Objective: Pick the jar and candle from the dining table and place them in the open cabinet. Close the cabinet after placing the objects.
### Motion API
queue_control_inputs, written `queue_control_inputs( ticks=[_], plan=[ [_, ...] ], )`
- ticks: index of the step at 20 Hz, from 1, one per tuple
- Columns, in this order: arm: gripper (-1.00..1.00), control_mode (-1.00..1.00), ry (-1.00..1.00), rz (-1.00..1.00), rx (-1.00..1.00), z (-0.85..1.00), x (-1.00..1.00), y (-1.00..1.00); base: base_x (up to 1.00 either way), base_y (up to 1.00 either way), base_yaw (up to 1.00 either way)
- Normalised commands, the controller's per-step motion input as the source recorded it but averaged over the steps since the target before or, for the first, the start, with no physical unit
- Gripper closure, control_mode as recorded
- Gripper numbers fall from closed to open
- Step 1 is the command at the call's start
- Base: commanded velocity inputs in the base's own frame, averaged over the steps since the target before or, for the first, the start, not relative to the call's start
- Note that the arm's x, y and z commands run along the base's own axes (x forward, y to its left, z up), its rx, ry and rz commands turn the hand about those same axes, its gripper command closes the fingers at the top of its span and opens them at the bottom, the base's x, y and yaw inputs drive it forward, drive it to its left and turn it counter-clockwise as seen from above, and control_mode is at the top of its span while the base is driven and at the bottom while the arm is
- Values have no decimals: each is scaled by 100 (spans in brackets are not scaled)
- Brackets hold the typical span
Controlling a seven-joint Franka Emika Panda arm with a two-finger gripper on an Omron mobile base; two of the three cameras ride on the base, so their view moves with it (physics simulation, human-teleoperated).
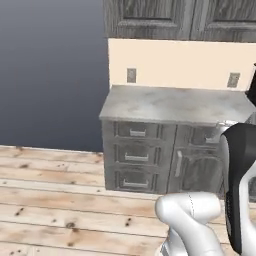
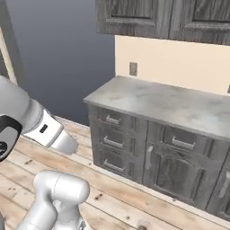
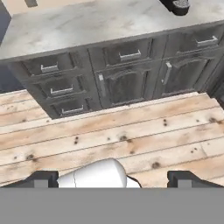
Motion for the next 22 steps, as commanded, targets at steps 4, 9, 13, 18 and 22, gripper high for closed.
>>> queue_control_inputs(
  ticks=[4, 9, 13, 18, 22],
  plan=[
    [-100, 100, 0, 0, 0, 0, 0, 0, 0, 64, 95],
    [-100, 100, 0, 0, 0, 0, 0, 0, 0, 67, 95],
    [-100, 100, 0, 0, 0, 0, 0, 0, 0, 67, 94],
    [-100, 100, 0, 0, 0, 0, 0, 0, 7, 46, 90],
    [-100, 100, 0, 0, 0, 0, 0, 0, 1, 9, 81]
  ],
)
